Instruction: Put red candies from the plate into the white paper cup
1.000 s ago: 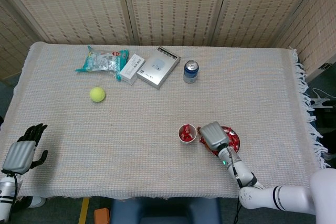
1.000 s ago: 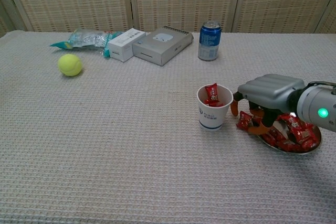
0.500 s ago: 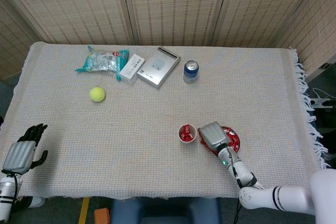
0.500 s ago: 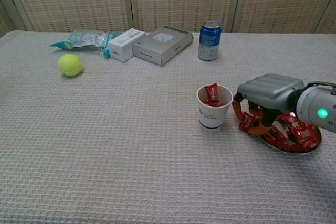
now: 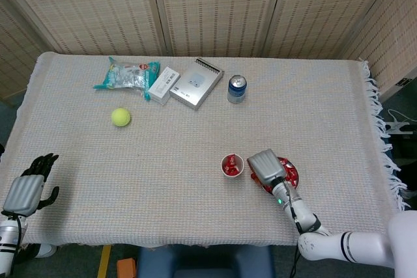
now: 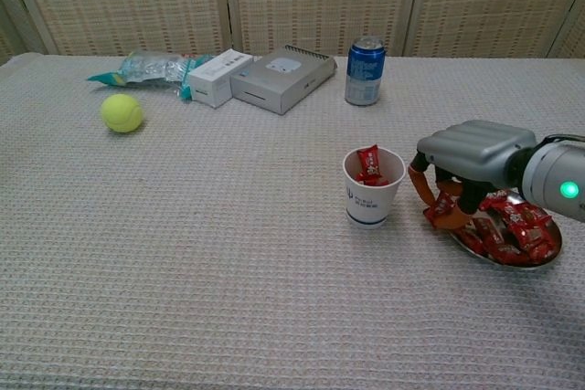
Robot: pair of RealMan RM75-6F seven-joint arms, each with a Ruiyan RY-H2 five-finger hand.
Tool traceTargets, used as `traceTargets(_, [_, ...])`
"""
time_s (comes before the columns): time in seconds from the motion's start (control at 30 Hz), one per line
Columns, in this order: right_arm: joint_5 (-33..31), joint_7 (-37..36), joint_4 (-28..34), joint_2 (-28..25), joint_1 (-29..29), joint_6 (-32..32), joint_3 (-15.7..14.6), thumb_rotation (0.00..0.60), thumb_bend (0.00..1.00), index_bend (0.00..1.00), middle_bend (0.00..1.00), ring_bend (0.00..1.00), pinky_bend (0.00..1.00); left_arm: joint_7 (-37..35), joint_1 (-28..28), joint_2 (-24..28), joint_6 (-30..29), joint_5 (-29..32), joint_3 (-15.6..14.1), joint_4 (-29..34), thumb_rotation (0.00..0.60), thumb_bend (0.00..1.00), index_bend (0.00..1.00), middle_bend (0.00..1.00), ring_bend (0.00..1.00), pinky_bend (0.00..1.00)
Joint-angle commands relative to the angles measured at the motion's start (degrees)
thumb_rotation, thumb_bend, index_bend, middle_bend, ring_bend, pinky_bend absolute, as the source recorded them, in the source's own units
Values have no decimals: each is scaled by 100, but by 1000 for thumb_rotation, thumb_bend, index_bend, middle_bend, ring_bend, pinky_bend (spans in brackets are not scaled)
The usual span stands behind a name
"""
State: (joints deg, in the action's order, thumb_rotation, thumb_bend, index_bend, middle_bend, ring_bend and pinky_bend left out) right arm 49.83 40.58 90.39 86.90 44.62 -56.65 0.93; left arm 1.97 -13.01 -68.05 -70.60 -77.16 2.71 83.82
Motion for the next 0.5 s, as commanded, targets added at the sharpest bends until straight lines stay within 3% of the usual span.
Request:
traceTargets(0.03, [129,-139,149,-155,-66,-92,46,600,197,614,925,950,1000,9,-2,-6,4,0,-2,-2,600,450,0,0,0,251])
traceTargets(0.3, [634,-764,790,-781,-261,-347,265,600,197,606,925,950,1000,78,-15,-34,32,28,-2,3,600,450,0,0,0,252])
traceTargets(0.5, [836,-1026,1100,-908,-223,-356,497,600,197,602,925,950,1000,84,-20,-39,41,39,2,5,600,451,0,0,0,252])
